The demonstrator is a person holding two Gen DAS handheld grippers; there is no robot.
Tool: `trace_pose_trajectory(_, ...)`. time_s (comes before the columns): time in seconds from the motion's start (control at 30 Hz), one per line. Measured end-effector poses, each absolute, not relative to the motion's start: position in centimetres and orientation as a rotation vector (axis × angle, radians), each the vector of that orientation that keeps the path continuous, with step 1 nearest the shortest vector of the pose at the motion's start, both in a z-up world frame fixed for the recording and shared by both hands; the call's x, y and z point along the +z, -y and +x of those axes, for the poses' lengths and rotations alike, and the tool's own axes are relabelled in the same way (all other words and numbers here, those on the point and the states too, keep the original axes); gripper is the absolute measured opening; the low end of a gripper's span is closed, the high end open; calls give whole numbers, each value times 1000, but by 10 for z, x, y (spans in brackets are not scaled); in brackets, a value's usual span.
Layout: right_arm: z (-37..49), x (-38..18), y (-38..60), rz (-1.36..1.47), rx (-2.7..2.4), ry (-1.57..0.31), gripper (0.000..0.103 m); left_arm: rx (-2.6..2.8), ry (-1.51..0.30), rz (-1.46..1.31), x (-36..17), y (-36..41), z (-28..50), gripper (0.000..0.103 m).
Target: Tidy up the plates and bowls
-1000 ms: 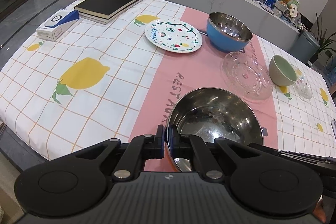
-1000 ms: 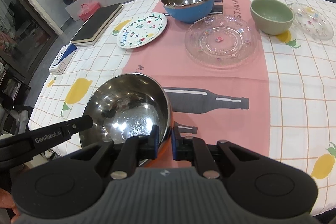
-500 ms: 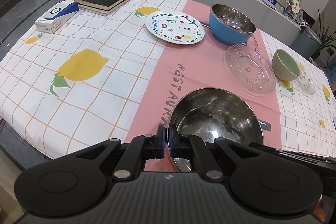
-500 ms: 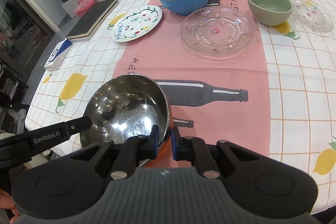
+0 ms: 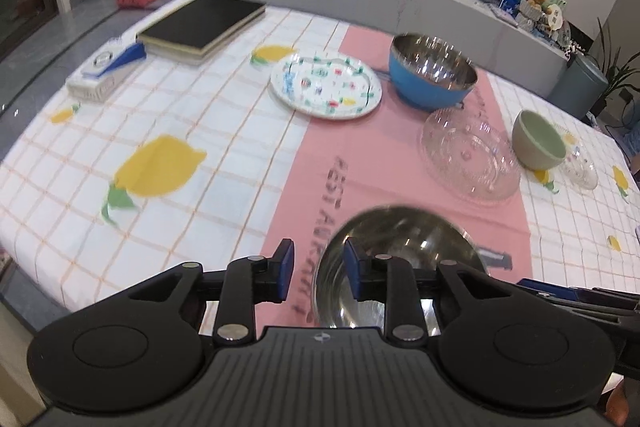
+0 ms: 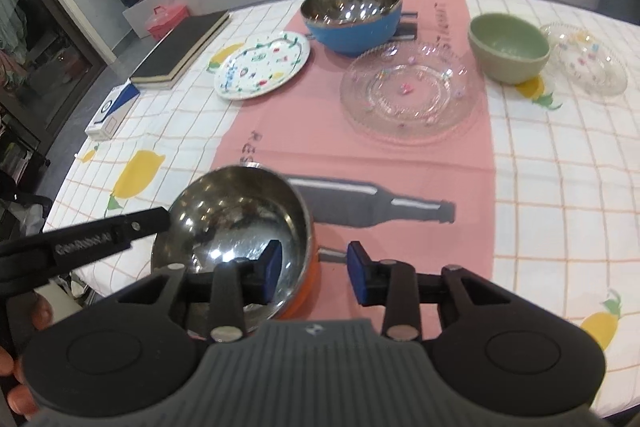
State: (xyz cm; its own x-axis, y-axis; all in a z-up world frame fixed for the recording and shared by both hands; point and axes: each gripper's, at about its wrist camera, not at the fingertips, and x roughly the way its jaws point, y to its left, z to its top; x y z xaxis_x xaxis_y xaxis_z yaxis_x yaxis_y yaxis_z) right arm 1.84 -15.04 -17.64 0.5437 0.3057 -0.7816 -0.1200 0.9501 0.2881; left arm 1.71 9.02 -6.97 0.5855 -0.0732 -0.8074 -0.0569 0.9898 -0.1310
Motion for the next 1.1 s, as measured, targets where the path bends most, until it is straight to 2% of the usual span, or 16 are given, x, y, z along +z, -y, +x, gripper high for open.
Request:
trace_pose_trajectory(0.23, 40, -154, 179, 193, 221, -905, 46, -88, -889, -126, -36, -76, 45, 34)
trace_pose_trajectory(0.53, 94, -130, 208, 191, 188, -839, 51, -215, -857, -97, -10, -48, 103, 36)
trace_pose_trajectory(0.67, 124, -129, 217, 203, 178, -835, 52, -239, -847, -40, -13, -35, 135, 38)
trace_pose_trajectory(1.1, 228, -147, 210, 264, 169, -871, 51, -248, -891, -141, -60, -39, 241, 42)
